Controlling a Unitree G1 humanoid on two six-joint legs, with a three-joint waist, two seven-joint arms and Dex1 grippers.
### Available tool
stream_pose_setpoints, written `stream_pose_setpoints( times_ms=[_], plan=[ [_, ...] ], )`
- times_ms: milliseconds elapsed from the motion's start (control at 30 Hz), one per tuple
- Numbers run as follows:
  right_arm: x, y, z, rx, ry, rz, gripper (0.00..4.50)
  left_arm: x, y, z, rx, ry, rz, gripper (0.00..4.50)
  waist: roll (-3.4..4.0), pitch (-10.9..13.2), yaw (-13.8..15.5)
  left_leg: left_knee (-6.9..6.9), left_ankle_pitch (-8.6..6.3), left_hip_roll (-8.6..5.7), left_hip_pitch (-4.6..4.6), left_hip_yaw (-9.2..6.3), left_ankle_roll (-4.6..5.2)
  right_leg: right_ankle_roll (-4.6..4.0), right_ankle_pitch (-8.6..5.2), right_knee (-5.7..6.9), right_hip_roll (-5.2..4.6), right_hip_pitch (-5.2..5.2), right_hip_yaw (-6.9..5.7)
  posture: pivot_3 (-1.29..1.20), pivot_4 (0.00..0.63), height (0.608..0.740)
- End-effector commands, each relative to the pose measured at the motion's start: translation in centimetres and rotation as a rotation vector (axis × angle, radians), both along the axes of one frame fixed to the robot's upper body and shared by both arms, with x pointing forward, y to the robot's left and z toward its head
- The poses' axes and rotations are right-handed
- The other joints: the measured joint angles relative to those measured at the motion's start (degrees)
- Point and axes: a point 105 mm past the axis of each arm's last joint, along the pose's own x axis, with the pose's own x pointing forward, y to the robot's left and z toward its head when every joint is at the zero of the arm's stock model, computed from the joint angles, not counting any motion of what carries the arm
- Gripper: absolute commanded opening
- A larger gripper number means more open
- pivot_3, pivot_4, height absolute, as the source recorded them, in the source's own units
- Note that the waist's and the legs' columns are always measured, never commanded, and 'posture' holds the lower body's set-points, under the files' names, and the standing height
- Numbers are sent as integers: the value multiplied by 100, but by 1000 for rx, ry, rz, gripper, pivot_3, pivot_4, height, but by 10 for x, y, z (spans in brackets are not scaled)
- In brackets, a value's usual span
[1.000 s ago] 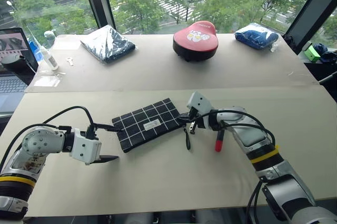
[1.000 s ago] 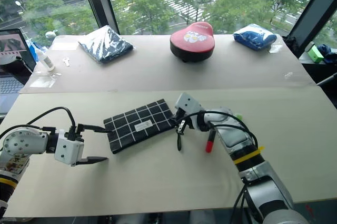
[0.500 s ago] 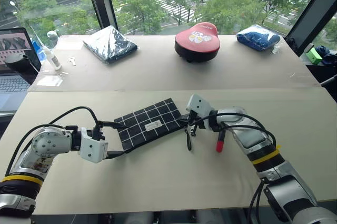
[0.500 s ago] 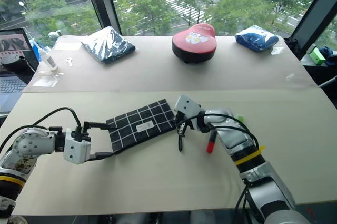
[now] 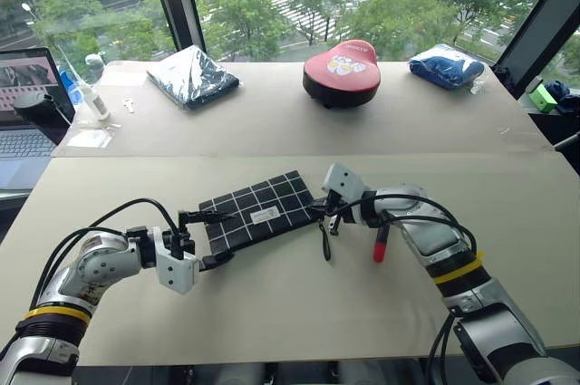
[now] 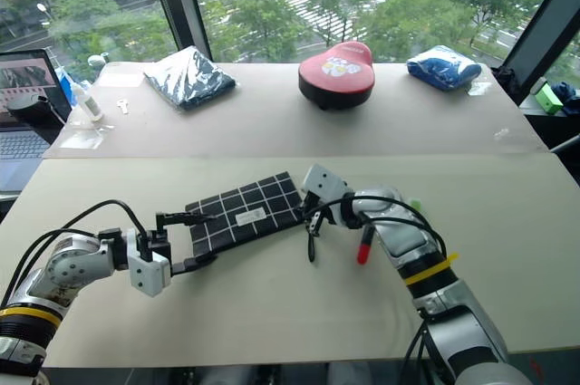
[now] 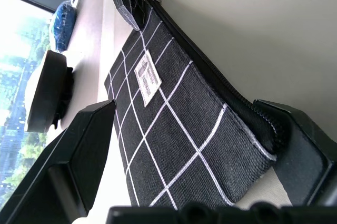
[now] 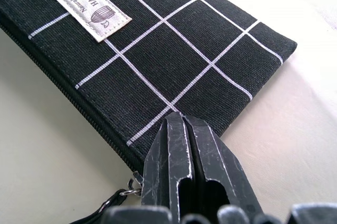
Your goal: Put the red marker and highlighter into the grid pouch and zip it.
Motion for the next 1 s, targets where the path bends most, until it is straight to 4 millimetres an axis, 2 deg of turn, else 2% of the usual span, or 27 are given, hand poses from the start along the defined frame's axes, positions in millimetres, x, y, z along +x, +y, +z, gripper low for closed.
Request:
stream_pose_setpoints(
  times_ms=[33, 167, 367, 533, 633, 700, 767, 833, 933, 967, 1000],
  plan=[
    [-3, -1, 0, 12, 13, 3, 0, 0, -2, -17, 35, 49, -8, 3831, 0, 0, 1, 0, 0, 0, 0, 0, 0, 0, 0, 0, 0, 0, -1, 0, 150, 740],
    [-3, -4, 1, 16, 15, -7, 0, 2, -2, -21, 33, 58, -26, 2221, 0, 0, -4, 0, 0, 0, -1, 0, 0, -2, 1, 1, 0, -2, -3, 0, 150, 740],
    [-5, -7, 1, 15, 18, -14, 0, 1, -4, -20, 16, 49, -68, 104, 19, -11, -3, -1, 0, 1, 0, 1, 0, -2, 2, 0, -4, -2, -4, 0, 150, 740],
    [-5, -10, -2, 13, 29, -30, 0, 0, -9, -22, 13, 62, -90, 36, 25, -15, -1, -2, -1, 0, 0, 1, 1, -2, 2, 0, -6, -1, -6, 0, 150, 740],
    [-3, -11, 9, 89, 57, -52, 760, 1, -10, -25, 0, 90, -62, 0, 29, -17, 4, -2, -2, 0, 1, 1, 4, -2, 1, -1, -6, 0, -6, 0, 150, 740],
    [6, -13, 26, 167, 59, -99, 1437, 0, -8, -30, -4, 134, -33, 0, 29, -17, 1, -2, -2, 0, 0, 1, 4, -2, 2, -2, -7, 0, -6, 0, 150, 740],
    [12, -16, 34, 196, 53, -140, 2141, -1, -7, -34, -4, 169, -16, 0, 35, -19, -3, -2, -2, 2, -1, 1, 4, -2, 2, -1, -8, 0, -5, 0, 150, 740],
    [7, -16, 47, 266, 100, -113, 2888, 0, -6, -33, -29, 181, 3, 0, 44, -21, -7, -3, -2, 2, -1, 2, 4, -2, 2, 0, -9, -2, -5, 0, 150, 740],
    [4, -22, 68, 380, 173, -108, 3853, 5, -8, -28, -104, 209, 52, 0, 47, -22, -6, -6, -5, 4, -2, 1, 7, -2, 2, -1, -11, -3, -5, 0, 150, 740],
    [1, -32, 81, 415, 168, -101, 4206, 11, -14, -17, -220, 238, 101, 0, 49, -22, -3, -6, -6, 4, -2, 1, 8, -2, 2, -1, -13, -3, -5, 0, 150, 740],
    [-1, -43, 92, 447, 159, -105, 4206, 16, -20, -8, -317, 285, 135, 0, 52, -19, 5, -5, -7, 4, -4, 1, 10, -2, 2, -2, -13, -4, -6, 0, 150, 740]
  ],
)
